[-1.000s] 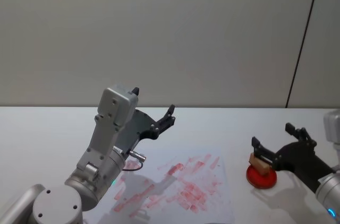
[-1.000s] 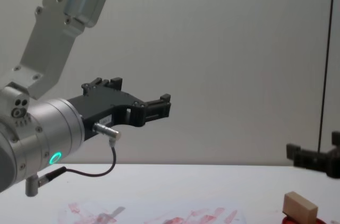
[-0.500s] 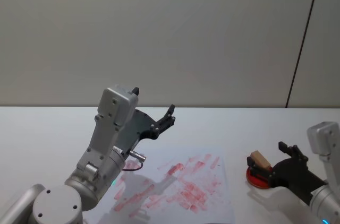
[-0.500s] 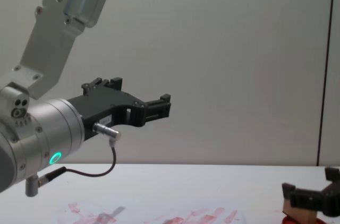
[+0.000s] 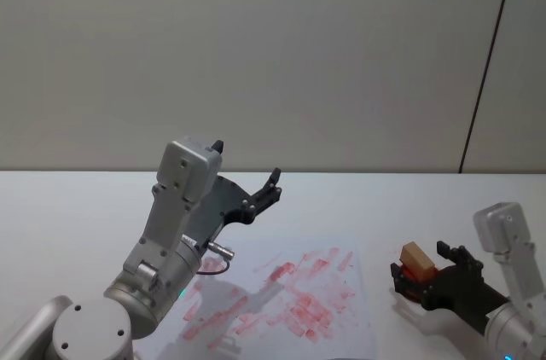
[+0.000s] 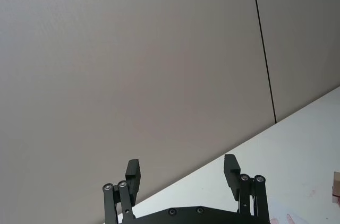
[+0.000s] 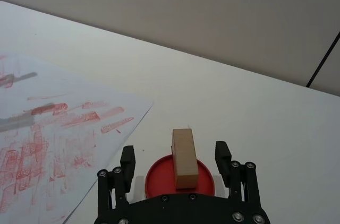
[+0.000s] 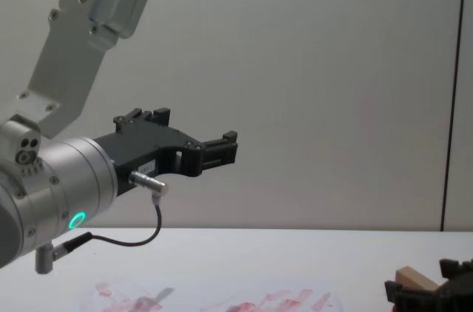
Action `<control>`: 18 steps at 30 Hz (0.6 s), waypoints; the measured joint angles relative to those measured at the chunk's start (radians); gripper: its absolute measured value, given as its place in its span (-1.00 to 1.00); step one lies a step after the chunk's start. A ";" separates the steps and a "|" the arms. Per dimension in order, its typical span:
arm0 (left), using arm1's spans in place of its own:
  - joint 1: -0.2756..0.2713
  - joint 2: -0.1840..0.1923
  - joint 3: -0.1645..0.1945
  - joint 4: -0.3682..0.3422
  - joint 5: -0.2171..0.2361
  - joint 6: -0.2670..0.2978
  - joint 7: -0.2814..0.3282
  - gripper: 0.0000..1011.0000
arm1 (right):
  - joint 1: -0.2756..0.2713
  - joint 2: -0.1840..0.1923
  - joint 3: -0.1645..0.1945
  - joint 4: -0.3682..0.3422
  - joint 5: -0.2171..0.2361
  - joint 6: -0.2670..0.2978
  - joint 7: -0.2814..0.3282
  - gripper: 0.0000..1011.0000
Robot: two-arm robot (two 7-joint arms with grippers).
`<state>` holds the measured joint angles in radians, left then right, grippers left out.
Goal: Use the one hand to pick up the stamp and affix it onto the A4 paper.
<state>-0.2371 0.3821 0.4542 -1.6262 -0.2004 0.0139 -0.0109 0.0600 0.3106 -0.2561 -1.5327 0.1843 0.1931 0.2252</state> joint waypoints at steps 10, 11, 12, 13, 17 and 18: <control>0.000 0.000 0.000 0.000 0.000 0.000 0.000 0.98 | 0.027 -0.017 -0.006 0.045 -0.017 0.015 -0.001 0.39; 0.000 0.000 0.000 0.000 0.000 0.000 0.000 0.98 | 0.029 -0.018 -0.006 0.048 -0.018 0.016 -0.001 0.31; 0.000 0.000 0.000 0.000 0.000 0.000 0.000 0.98 | 0.033 -0.020 -0.006 0.055 -0.020 0.017 -0.001 0.23; 0.000 0.000 0.000 0.000 0.000 0.000 0.000 0.98 | 0.034 -0.021 -0.006 0.056 -0.020 0.018 -0.001 0.19; 0.000 0.000 0.000 0.000 0.000 0.000 0.000 0.98 | 0.044 -0.025 -0.006 0.072 -0.023 0.019 0.000 -0.12; 0.000 0.000 0.000 0.000 0.000 0.000 0.000 0.98 | 0.045 -0.025 -0.006 0.075 -0.024 0.020 0.000 -0.12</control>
<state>-0.2371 0.3821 0.4542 -1.6262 -0.2004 0.0139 -0.0110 0.1053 0.2854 -0.2619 -1.4580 0.1607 0.2126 0.2251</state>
